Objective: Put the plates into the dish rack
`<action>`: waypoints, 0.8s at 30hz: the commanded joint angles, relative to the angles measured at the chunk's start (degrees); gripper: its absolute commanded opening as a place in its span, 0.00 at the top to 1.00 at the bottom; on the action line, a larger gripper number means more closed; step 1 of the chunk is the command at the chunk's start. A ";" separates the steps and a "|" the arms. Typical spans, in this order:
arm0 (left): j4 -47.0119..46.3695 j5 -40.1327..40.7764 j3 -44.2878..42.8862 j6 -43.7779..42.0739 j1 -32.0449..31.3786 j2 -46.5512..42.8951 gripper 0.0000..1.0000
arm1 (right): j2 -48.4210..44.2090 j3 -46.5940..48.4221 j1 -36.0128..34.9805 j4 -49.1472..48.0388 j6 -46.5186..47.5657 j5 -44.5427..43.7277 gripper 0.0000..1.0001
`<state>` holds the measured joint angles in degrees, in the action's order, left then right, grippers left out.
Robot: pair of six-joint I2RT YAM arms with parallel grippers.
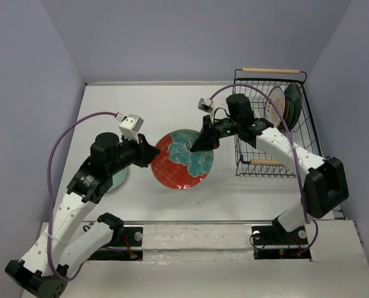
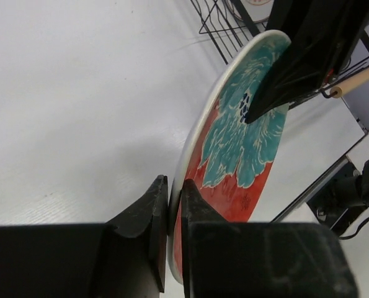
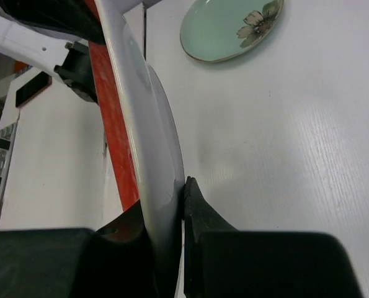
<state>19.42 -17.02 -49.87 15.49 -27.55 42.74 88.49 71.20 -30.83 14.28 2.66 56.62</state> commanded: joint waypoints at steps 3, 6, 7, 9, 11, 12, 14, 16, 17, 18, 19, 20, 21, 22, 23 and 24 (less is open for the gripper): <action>-9.85 5.66 -5.68 1.75 -0.13 -3.01 0.32 | -4.54 1.13 -1.16 -16.37 -10.73 3.70 0.93; -7.65 9.10 -5.51 -0.63 -0.05 -3.72 0.01 | -5.43 5.34 -0.12 -15.69 -14.07 -9.13 0.93; -7.47 9.89 -5.24 -1.15 0.04 -4.33 0.01 | -5.61 6.57 1.98 -15.43 -16.08 -11.77 0.93; -7.12 11.12 -4.37 -1.95 -0.05 -5.12 0.01 | -5.26 11.75 4.62 -13.85 -17.50 -22.71 0.93; -7.29 11.92 -2.17 -2.83 0.04 -6.35 0.01 | -4.12 17.45 9.28 -8.24 -19.17 -30.48 0.93; -7.38 12.00 -1.29 -3.00 0.04 -6.88 0.01 | -3.76 18.87 10.60 -5.43 -19.35 -37.83 0.93; -8.08 12.18 3.00 -3.44 0.04 -8.45 0.01 | -4.37 20.73 13.58 -3.31 -18.92 -49.68 0.93; -9.65 13.05 5.99 -3.10 0.04 -10.30 0.01 | -5.43 20.56 13.60 -2.77 -16.04 -58.94 0.93; -10.36 13.32 7.58 -2.92 0.04 -10.92 0.01 | -6.56 20.30 14.12 -2.77 -14.97 -67.78 0.93; -11.06 13.59 9.24 -2.66 0.04 -11.45 0.01 | -7.10 19.69 14.13 -2.94 -13.74 -71.44 0.93; -12.11 13.59 11.96 -2.48 0.04 -11.71 0.01 | -7.45 19.42 14.13 -3.03 -11.21 -77.56 0.93; -11.60 13.24 11.90 -2.48 0.04 -11.19 0.01 | -7.63 19.24 14.13 -3.03 -9.88 -77.63 0.93; -10.90 12.98 11.38 -3.00 0.04 -10.67 0.01 | -7.89 19.07 14.13 -3.38 -8.47 -83.63 0.93; -11.50 12.54 11.37 -3.01 0.04 -10.31 0.01 | -7.89 18.46 14.74 -3.99 -5.15 -86.56 0.93; -11.94 11.84 11.46 -3.01 0.04 -10.22 0.01 | -7.98 17.84 14.75 -4.96 -3.38 -89.29 0.93; -12.21 11.31 11.37 -2.92 -0.05 -10.13 0.01 | -7.98 17.14 14.75 -7.06 -0.75 -92.36 0.93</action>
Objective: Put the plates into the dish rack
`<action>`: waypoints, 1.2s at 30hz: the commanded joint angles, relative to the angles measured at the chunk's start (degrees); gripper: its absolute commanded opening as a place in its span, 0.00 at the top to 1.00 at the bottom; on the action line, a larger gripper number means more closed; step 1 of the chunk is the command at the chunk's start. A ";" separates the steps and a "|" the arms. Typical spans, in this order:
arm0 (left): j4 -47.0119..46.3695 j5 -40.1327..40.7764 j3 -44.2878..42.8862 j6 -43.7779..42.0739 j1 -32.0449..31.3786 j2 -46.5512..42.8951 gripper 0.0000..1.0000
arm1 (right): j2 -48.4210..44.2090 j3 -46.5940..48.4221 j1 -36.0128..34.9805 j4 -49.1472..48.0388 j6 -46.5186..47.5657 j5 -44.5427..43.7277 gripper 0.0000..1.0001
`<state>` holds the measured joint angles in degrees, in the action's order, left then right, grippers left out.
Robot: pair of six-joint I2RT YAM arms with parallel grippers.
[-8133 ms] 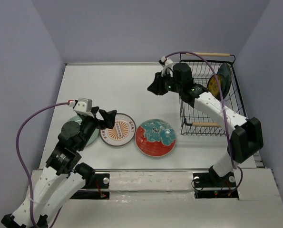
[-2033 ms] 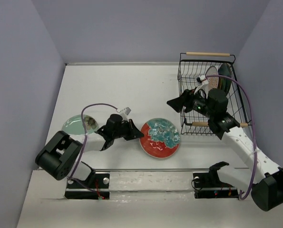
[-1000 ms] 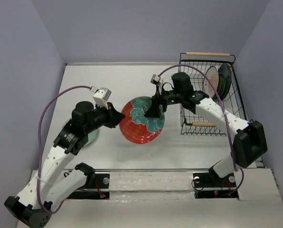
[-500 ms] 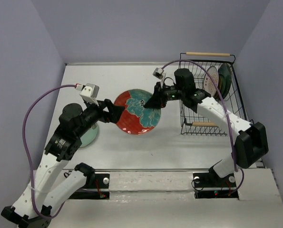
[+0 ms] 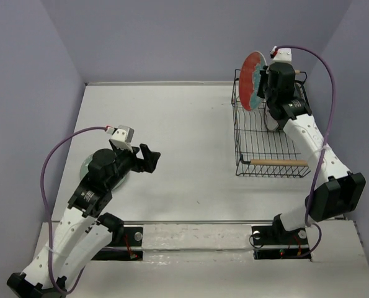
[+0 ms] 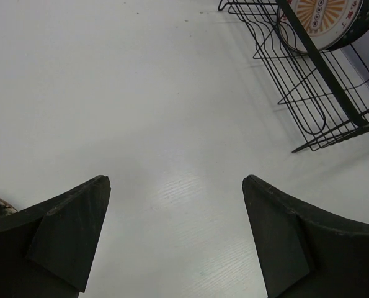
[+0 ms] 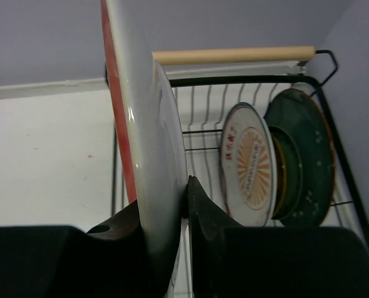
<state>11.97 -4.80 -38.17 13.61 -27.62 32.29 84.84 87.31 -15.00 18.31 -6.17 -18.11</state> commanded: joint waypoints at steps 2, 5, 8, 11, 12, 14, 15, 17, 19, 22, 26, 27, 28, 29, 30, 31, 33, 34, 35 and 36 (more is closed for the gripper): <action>-5.11 -2.23 -0.24 -1.12 0.11 0.40 0.01 | -4.07 -0.12 0.58 -11.80 10.74 -18.54 0.93; -5.02 -1.97 -0.15 -1.21 -0.24 -0.39 0.01 | -3.02 -0.47 1.29 -12.06 11.88 -18.63 0.93; -4.76 -1.62 -0.06 -1.30 -0.60 -0.91 0.01 | -1.09 -0.47 1.91 -12.15 12.85 -18.98 0.93; -4.58 -1.27 -0.06 -1.21 -0.86 -1.00 0.01 | 0.41 -1.26 3.31 -12.41 13.12 -18.90 0.93; -4.58 -1.18 -0.06 -1.30 -0.86 -1.00 0.01 | 1.37 -2.22 4.45 -12.76 13.03 -18.37 0.93; -4.67 -1.27 -0.15 -1.30 -0.95 -0.74 0.01 | 2.17 -2.93 5.07 -13.21 12.07 -16.09 0.93; -4.67 -1.27 -0.15 -1.30 -1.04 -0.65 0.01 | 2.87 -3.37 5.86 -14.08 11.89 -15.30 0.93; -4.76 -1.27 -0.15 -1.30 -1.04 -0.48 0.01 | 3.58 -4.07 6.39 -14.52 11.62 -13.89 0.93; -4.93 -1.27 -0.15 -1.30 -1.04 -0.30 0.01 | 4.19 -4.25 6.39 -15.23 11.71 -13.27 0.93; -4.85 -1.18 -0.23 -1.39 -0.95 0.05 0.01 | 6.03 -4.43 6.39 -15.23 11.54 -13.01 0.93; -4.85 -1.27 -0.32 -1.56 -1.04 0.31 0.01 | 7.79 -5.30 6.39 -15.40 11.01 -12.74 0.93; -4.93 -1.27 -0.32 -1.56 -1.04 0.31 0.01 | 8.15 -5.48 6.39 -15.58 10.83 -12.74 0.93; -4.85 -1.35 -0.32 -1.48 -1.04 0.31 0.01 | 8.41 -5.74 6.39 -15.67 10.66 -12.39 0.93; -4.85 -1.35 -0.24 -1.48 -0.95 0.23 0.01 | 8.59 -6.09 6.39 -15.84 10.31 -12.30 0.93; -4.85 -1.35 -0.24 -1.48 -1.04 0.23 0.01 | 9.11 -6.53 6.91 -16.28 10.22 -12.13 0.93; -4.85 -1.35 -0.24 -1.56 -0.95 0.31 0.01 | 9.47 -6.54 6.92 -16.46 10.22 -12.13 0.93; -4.85 -1.35 -0.24 -1.56 -1.04 0.40 0.01 | 10.61 -6.36 6.92 -16.55 10.48 -12.21 0.93; -4.85 -1.35 -0.32 -1.48 -0.95 0.58 0.01 | 11.13 -6.01 6.92 -16.63 10.48 -12.30 0.93; -4.85 -1.35 -0.32 -1.56 -1.04 0.58 0.01 | 11.49 -5.75 6.92 -16.64 10.66 -12.48 0.93; -4.85 -1.27 -0.32 -1.56 -1.04 0.66 0.01 | 12.01 -5.48 7.44 -16.64 10.66 -12.65 0.93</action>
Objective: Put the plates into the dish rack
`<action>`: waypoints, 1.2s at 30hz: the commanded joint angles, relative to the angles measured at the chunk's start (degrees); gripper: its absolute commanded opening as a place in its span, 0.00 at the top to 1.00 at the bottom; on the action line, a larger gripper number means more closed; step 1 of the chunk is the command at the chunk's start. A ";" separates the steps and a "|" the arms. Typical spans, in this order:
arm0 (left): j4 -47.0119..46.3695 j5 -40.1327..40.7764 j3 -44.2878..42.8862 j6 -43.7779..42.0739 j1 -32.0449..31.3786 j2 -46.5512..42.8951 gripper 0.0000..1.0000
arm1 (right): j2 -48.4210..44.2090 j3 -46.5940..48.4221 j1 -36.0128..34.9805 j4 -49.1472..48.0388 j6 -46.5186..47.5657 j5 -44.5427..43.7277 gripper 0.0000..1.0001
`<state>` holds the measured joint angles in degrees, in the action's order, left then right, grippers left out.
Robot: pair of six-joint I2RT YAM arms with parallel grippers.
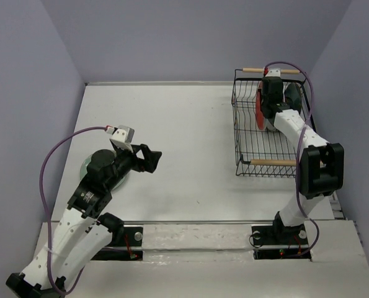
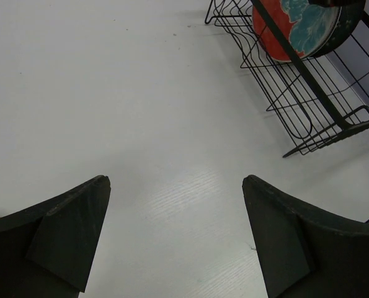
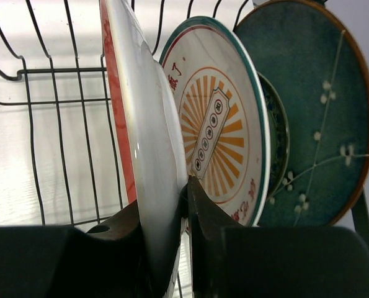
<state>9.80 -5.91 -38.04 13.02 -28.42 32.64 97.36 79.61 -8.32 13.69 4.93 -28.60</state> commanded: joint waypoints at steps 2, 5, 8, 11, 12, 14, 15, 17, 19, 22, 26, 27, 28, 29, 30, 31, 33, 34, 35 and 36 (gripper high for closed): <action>-2.68 -0.07 -0.45 -1.06 -0.23 0.40 0.01 | 0.54 2.91 0.76 -12.02 -0.88 -2.34 0.93; -2.77 0.29 -0.54 -1.06 -0.23 0.93 0.01 | 2.12 3.96 0.76 -11.85 -2.20 -3.92 0.93; -2.86 0.38 -0.54 -0.97 -0.23 1.28 0.01 | 3.27 4.49 0.76 -11.67 -3.43 -4.80 0.93; -2.86 0.29 -0.54 -0.98 -0.23 1.37 0.01 | 3.97 4.59 0.76 -11.76 -4.22 -5.68 0.93; -2.86 0.29 -0.54 -0.97 -0.23 1.46 0.01 | 4.41 4.50 0.76 -11.67 -4.40 -5.85 0.93; -2.86 0.29 -0.54 -0.97 -0.14 1.46 0.01 | 4.50 4.23 0.76 -11.32 -4.75 -7.96 0.93; -2.95 0.37 -0.54 -1.06 -0.14 1.55 0.01 | 3.72 3.62 0.76 -11.23 -6.67 -8.31 0.93; -2.86 0.29 -0.54 -0.97 -0.23 1.63 0.01 | 2.66 2.74 0.76 -11.23 -7.74 -8.49 0.93; -2.95 0.29 -0.63 -0.98 -0.23 1.72 0.01 | 0.91 1.60 0.76 -11.23 -9.14 -8.40 0.93; -3.12 0.11 -0.63 -0.97 -0.23 1.90 0.01 | -0.68 0.46 0.76 -11.41 -10.90 -7.96 0.93; -3.04 0.11 -0.63 -1.06 -0.05 1.90 0.01 | -0.43 0.01 0.76 -12.28 -10.47 -7.17 0.93; -3.04 0.11 -0.63 -1.06 -0.14 1.90 0.01 | 0.19 0.45 0.76 -12.37 -9.51 -7.26 0.93; -3.04 0.11 -0.63 -1.06 -0.05 1.90 0.01 | 0.81 0.98 0.76 -12.38 -8.89 -7.52 0.93; -3.04 0.20 -0.63 -1.06 -0.14 1.81 0.01 | 2.20 2.03 0.76 -12.38 -8.01 -7.70 0.93; -2.95 0.20 -0.54 -1.06 -0.14 1.81 0.01 | 3.00 2.73 0.76 -12.38 -7.48 -7.79 0.93; -2.95 0.29 -0.63 -1.06 -0.14 1.81 0.01 | 3.71 3.26 0.76 -12.38 -6.96 -7.87 0.93; -2.95 0.37 -0.63 -1.15 -0.14 1.81 0.01 | 5.72 4.84 0.76 -12.38 -5.81 -8.05 0.93; -2.95 0.29 -0.63 -1.15 -0.05 1.81 0.01 | 6.34 5.37 0.76 -12.38 -5.55 -8.05 0.93; -2.95 0.29 -0.63 -1.06 -0.05 1.90 0.01 | 6.87 5.81 0.76 -12.38 -5.63 -8.57 0.93; -2.95 0.20 -0.63 -1.15 -0.05 1.98 0.01 | 7.57 6.60 0.76 -12.38 -4.59 -8.93 0.93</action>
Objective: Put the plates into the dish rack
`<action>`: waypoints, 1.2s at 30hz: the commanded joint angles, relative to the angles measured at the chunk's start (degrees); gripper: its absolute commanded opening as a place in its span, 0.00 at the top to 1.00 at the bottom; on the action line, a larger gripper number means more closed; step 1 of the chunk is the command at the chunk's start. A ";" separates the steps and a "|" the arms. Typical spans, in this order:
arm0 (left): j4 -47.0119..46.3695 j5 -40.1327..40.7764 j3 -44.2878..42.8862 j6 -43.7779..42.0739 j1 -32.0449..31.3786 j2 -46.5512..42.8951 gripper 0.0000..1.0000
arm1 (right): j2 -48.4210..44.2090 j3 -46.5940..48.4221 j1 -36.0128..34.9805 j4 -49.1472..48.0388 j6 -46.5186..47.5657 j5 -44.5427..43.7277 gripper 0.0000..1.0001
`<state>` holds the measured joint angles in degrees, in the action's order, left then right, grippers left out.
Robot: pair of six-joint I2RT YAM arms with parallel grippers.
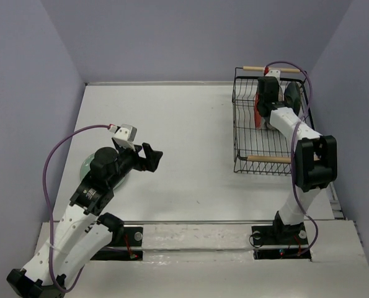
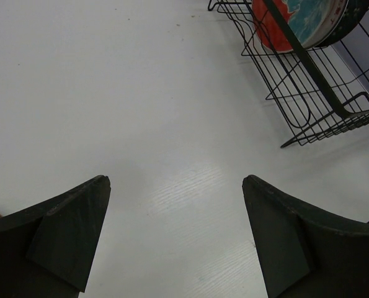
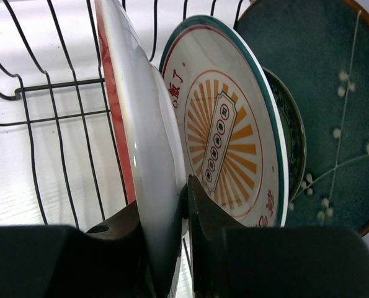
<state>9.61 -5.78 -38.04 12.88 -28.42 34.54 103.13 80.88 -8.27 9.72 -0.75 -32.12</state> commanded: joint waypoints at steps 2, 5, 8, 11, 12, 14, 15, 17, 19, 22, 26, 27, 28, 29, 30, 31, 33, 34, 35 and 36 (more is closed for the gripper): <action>-2.75 0.07 -0.63 -0.93 -0.14 0.17 0.01 | 2.42 6.21 0.71 -8.40 2.68 -6.46 0.91; -2.75 0.07 -0.63 -0.93 -0.14 0.35 0.01 | 2.86 7.53 0.71 -8.40 2.95 -7.87 0.83; -2.75 0.16 -0.63 -0.93 -0.05 0.35 0.01 | 1.81 7.54 0.71 -8.40 2.69 -8.49 0.66; -2.75 0.16 -0.63 -0.93 0.04 0.44 0.01 | 0.41 6.92 0.71 -8.40 2.77 -8.75 0.47; -2.75 0.07 -0.63 -0.93 0.12 0.52 0.01 | -0.81 6.49 0.71 -8.40 2.86 -8.49 0.44; -2.93 -0.02 -0.63 -0.84 0.21 0.70 0.01 | -3.44 5.87 0.71 -7.96 2.25 -6.66 0.33; -2.84 -0.02 -0.72 -0.84 0.21 0.70 0.01 | -4.59 5.34 0.71 -7.61 1.81 -5.60 0.31; -2.93 -0.19 -0.72 -0.84 0.39 0.87 0.01 | -7.75 4.99 0.71 -5.59 -1.07 -1.92 0.24; -2.93 -0.20 -0.72 -0.84 0.56 0.88 0.01 | -9.87 4.81 0.71 -2.88 -2.93 1.34 0.22; -3.01 -0.20 -0.72 -0.58 1.00 0.53 0.01 | -14.35 3.41 -2.00 -1.54 -5.83 8.89 0.20; -3.45 0.85 -0.89 -0.23 1.36 -1.14 0.01 | -17.87 2.53 -9.27 -1.10 -10.74 22.41 0.20; -3.45 1.12 -0.89 0.12 1.44 -1.67 0.01 | -18.23 2.53 -11.05 -1.10 -11.89 24.28 0.21; -3.45 1.64 -1.33 0.47 1.44 -2.80 0.01 | -18.14 2.61 -14.63 -1.36 -14.25 28.65 0.23; -3.37 2.17 -1.59 0.65 1.44 -3.43 0.01 | -17.97 2.70 -16.49 -1.71 -15.49 30.78 0.24; -3.28 2.61 -2.12 0.82 1.36 -4.21 0.01 | -17.53 2.88 -18.43 -2.07 -16.64 31.67 0.25; -3.02 3.31 -2.65 0.91 1.44 -5.01 0.01 | -17.09 2.70 -20.45 -3.55 -17.87 33.94 0.27; -2.23 5.16 -5.28 1.18 1.36 -7.55 0.01 | -15.16 2.44 -26.25 -6.27 -20.85 36.77 0.32; -1.96 6.82 -6.25 1.18 1.44 -8.35 0.01 | -14.37 2.26 -28.01 -6.29 -21.91 37.21 0.33; -1.44 8.58 -8.43 1.09 1.44 -9.92 0.01 | -12.71 1.83 -31.16 -8.90 -24.71 37.91 0.35; -1.08 10.25 -9.58 1.00 1.36 -11.50 0.01 | -11.74 1.04 -32.49 -12.58 -26.21 38.18 0.37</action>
<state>10.68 -2.02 -40.27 13.69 -27.24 27.88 87.81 84.18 -33.80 6.42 -17.54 -1.80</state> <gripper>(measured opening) 0.990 0.671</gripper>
